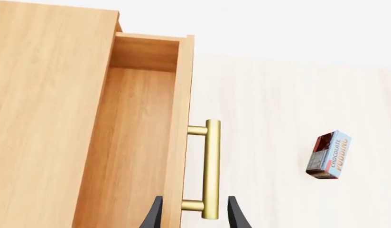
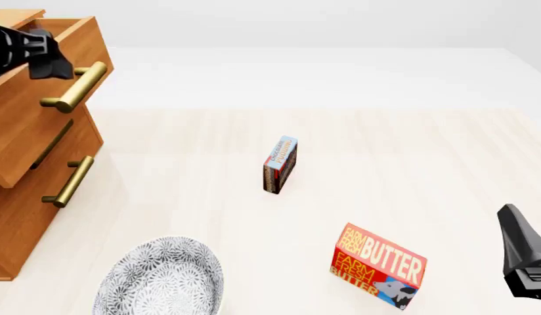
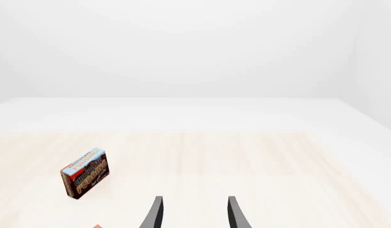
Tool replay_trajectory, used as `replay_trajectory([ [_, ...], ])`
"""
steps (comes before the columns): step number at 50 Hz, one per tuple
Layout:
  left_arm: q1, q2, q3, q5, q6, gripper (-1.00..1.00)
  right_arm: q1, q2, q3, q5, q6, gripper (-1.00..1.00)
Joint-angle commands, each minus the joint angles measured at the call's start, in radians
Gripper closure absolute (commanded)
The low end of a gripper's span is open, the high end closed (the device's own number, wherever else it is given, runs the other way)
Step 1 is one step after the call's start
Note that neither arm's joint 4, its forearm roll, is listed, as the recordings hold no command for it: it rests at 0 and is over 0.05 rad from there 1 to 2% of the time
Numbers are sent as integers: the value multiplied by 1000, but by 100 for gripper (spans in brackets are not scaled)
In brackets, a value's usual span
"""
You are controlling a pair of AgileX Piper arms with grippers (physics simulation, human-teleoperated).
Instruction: Put the chocolate pudding in the top drawer of the cabinet and close it.
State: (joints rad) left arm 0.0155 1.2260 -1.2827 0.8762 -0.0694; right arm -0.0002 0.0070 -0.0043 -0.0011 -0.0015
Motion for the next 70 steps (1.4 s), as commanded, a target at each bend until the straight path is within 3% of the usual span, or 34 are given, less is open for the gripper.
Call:
replay_trajectory([
  [1, -8, 6, 22, -17, -7, -100, 0, 0, 0, 0, 0, -100],
  [70, -101, 23, 72, -83, -51, -100, 0, 0, 0, 0, 0, -100],
])
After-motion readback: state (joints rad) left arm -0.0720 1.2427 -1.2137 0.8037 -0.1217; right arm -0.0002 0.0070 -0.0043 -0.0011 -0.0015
